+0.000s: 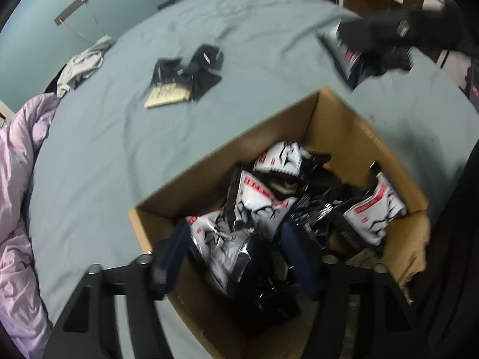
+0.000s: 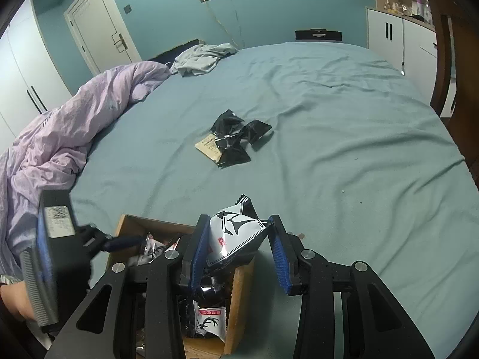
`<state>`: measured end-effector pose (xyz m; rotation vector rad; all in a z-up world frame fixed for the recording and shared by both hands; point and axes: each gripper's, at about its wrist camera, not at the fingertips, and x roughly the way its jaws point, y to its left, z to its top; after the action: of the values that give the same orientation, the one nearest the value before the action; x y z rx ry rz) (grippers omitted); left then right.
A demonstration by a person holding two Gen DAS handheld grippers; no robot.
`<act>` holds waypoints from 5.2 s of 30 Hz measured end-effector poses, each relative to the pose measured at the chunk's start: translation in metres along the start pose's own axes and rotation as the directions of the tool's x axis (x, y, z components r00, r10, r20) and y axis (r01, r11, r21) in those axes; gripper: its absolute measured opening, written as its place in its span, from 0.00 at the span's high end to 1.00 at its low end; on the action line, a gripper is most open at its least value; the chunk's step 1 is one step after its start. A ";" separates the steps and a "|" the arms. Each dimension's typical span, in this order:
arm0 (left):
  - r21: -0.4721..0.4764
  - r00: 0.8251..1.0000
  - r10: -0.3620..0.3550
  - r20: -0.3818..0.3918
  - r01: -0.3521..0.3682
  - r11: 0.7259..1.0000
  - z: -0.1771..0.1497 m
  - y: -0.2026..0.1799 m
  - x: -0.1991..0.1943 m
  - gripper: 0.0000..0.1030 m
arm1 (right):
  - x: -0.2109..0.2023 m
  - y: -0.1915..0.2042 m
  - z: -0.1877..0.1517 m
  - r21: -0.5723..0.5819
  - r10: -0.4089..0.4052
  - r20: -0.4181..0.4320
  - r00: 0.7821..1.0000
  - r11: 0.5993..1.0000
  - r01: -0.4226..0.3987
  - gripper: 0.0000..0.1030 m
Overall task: Organize snacks
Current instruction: 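Open the left tool over the box to drop the black packet while the right tool holds its packet, then open the right tool over the box to drop the white packet, then grasp a black packet with the right tool while the left tool reaches for the beige sachet, then grasp the beige printed sachet with the left tool and carry it over the box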
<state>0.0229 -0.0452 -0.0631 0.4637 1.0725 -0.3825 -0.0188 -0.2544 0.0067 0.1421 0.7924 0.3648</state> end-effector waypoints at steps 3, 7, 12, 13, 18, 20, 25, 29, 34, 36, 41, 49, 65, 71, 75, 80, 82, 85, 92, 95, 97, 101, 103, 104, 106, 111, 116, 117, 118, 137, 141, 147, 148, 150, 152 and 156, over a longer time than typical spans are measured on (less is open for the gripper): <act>-0.033 0.998 -0.015 0.068 0.017 0.999 0.005 0.005 -0.018 0.22 | 0.001 0.002 0.000 -0.003 -0.005 -0.005 1.000 1.000 0.005 0.63; -0.155 0.992 -0.008 0.123 0.027 0.987 0.011 0.029 -0.041 0.14 | 0.003 0.004 -0.001 -0.012 0.000 -0.018 1.000 1.000 0.000 0.63; -0.301 0.985 0.075 0.154 -0.026 0.953 0.008 0.062 -0.055 0.12 | 0.011 0.018 -0.004 -0.099 -0.027 -0.066 0.997 0.995 0.020 0.63; -0.327 0.984 0.094 0.153 -0.039 0.944 0.007 0.067 -0.057 0.12 | 0.014 0.022 -0.005 -0.123 -0.044 -0.076 0.996 0.992 0.035 0.63; -0.379 0.981 0.131 0.139 -0.070 0.923 0.006 0.082 -0.057 0.12 | 0.041 0.051 -0.010 -0.280 -0.159 -0.150 0.976 0.953 0.113 0.63; -0.387 0.983 0.122 0.138 -0.060 0.920 0.006 0.085 -0.056 0.12 | 0.052 0.062 -0.012 -0.338 -0.196 -0.173 0.965 0.932 0.128 0.63; -0.385 0.986 0.108 0.130 -0.050 0.921 0.005 0.084 -0.054 0.12 | 0.058 0.079 -0.011 -0.398 -0.226 -0.172 0.959 0.906 0.142 0.57; -0.383 0.986 0.102 0.130 -0.045 0.923 0.004 0.083 -0.055 0.12 | 0.034 0.059 0.002 -0.244 -0.099 -0.126 0.987 0.967 0.066 0.52; -0.394 0.988 0.088 0.130 -0.030 0.919 0.004 0.084 -0.056 0.12 | -0.003 0.009 0.015 0.044 -0.004 0.027 1.000 0.999 0.002 0.19; -0.400 0.989 0.080 0.128 -0.022 0.916 0.004 0.084 -0.057 0.12 | -0.010 -0.013 0.017 0.163 0.001 0.052 0.999 0.987 -0.010 0.19; -0.417 0.993 0.050 0.110 0.001 0.909 0.002 0.085 -0.056 0.12 | -0.004 -0.043 0.014 0.333 0.032 0.018 0.999 0.942 -0.036 0.19; -0.450 0.996 0.012 0.089 0.030 0.892 0.001 0.085 -0.051 0.12 | 0.020 -0.051 0.046 0.298 0.005 0.001 1.000 0.955 -0.005 0.19; -0.375 0.999 -0.017 0.039 0.030 0.926 0.017 0.071 -0.028 0.12 | 0.158 -0.008 0.110 -0.014 -0.006 -0.143 0.990 1.000 0.004 0.19; -0.401 0.998 -0.056 0.038 0.066 0.914 0.023 0.078 -0.020 0.12 | 0.206 0.012 0.124 -0.077 0.032 -0.234 0.972 0.996 -0.051 0.19; -0.421 0.996 -0.081 0.024 0.084 0.903 0.022 0.083 -0.012 0.12 | 0.238 0.022 0.133 -0.146 -0.012 -0.281 0.960 0.989 -0.030 0.19; -0.417 0.997 -0.075 0.011 0.073 0.906 0.023 0.084 -0.006 0.12 | 0.254 0.024 0.142 -0.168 0.000 -0.314 0.949 0.984 -0.055 0.55; -0.414 0.997 -0.073 0.017 0.073 0.907 0.023 0.085 -0.007 0.12 | 0.253 0.023 0.144 -0.151 0.026 -0.323 0.946 0.985 -0.078 0.67; -0.393 0.998 -0.057 0.041 0.069 0.917 0.029 0.090 -0.014 0.12 | 0.230 0.018 0.150 -0.083 0.106 -0.313 0.944 0.987 -0.138 0.67; -0.293 0.997 -0.037 0.064 0.054 0.955 0.070 0.111 -0.008 0.00 | 0.127 -0.023 0.151 0.150 0.155 -0.184 0.971 0.980 -0.128 0.67; -0.217 0.999 -0.047 0.019 0.050 0.975 0.097 0.113 0.022 0.00 | 0.083 -0.031 0.129 0.190 0.166 -0.143 0.976 0.972 -0.137 0.67; -0.173 0.998 -0.055 -0.022 0.051 0.984 0.115 0.113 0.049 0.00 | 0.054 -0.034 0.102 0.224 0.194 -0.095 0.976 0.960 -0.169 0.67; -0.166 0.996 -0.052 -0.068 0.041 0.985 0.144 0.116 0.091 0.00 | 0.025 -0.040 0.032 0.298 0.246 -0.088 0.965 0.931 -0.210 0.67; -0.198 0.994 -0.072 -0.076 0.056 0.979 0.156 0.122 0.111 0.00 | 0.024 -0.039 0.003 0.325 0.200 -0.126 0.972 0.934 -0.150 0.67; -0.208 0.992 -0.093 -0.086 0.073 0.975 0.160 0.124 0.120 0.00 | 0.026 -0.036 -0.006 0.323 0.169 -0.148 0.974 0.940 -0.114 0.67; -0.211 0.987 -0.108 -0.114 0.082 0.974 0.165 0.125 0.137 0.00 | 0.027 -0.029 -0.005 0.273 0.143 -0.126 0.982 0.956 -0.104 0.67; -0.205 0.986 -0.102 -0.135 0.072 0.976 0.165 0.124 0.164 0.00 | 0.044 -0.032 0.013 0.248 0.174 -0.084 0.981 0.957 -0.148 0.67; -0.255 0.991 -0.100 -0.088 0.075 0.964 0.163 0.129 0.163 0.04 | 0.059 -0.045 0.015 0.313 0.192 -0.108 0.976 0.938 -0.150 0.67; -0.249 0.992 -0.101 -0.077 0.079 0.965 0.163 0.128 0.161 0.13 | 0.059 -0.047 0.016 0.317 0.184 -0.103 0.978 0.938 -0.143 0.67; -0.243 0.992 -0.109 -0.062 0.091 0.966 0.162 0.126 0.156 0.22 | 0.059 -0.046 0.014 0.324 0.189 -0.098 0.977 0.934 -0.149 0.67; -0.201 0.983 -0.147 0.114 0.168 0.965 0.068 0.097 -0.042 0.37 | 0.013 -0.022 0.001 0.301 0.108 0.028 0.994 0.947 -0.112 0.67; -0.220 0.987 -0.155 0.033 0.159 0.963 0.051 0.078 -0.056 0.37 | 0.008 -0.022 0.000 0.296 0.104 0.038 0.994 0.949 -0.110 0.67; -0.192 0.991 -0.135 -0.010 0.130 0.973 0.012 0.043 -0.048 0.36 | 0.007 -0.016 -0.001 0.268 0.069 0.035 0.997 0.960 -0.076 0.67; -0.188 0.991 -0.136 -0.018 0.130 0.974 0.009 0.039 -0.043 0.36 | 0.008 -0.015 -0.001 0.266 0.067 0.031 0.997 0.961 -0.073 0.67; -0.195 0.987 -0.152 -0.050 0.139 0.971 0.003 0.030 -0.033 0.36 | 0.007 -0.013 0.000 0.264 0.064 0.024 0.998 0.962 -0.068 0.67; -0.179 0.986 -0.145 -0.077 0.129 0.975 0.000 0.022 -0.022 0.36 | 0.007 -0.011 0.001 0.253 0.054 0.025 0.998 0.966 -0.059 0.67; -0.137 0.988 -0.114 -0.104 0.099 0.986 -0.005 0.009 -0.012 0.36 | 0.005 -0.010 0.000 0.248 0.047 0.020 0.999 0.968 -0.050 0.67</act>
<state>0.0188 -0.0342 -0.0525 0.3139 1.2261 -0.3813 -0.0128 -0.2613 0.0010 0.3989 0.8198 0.3092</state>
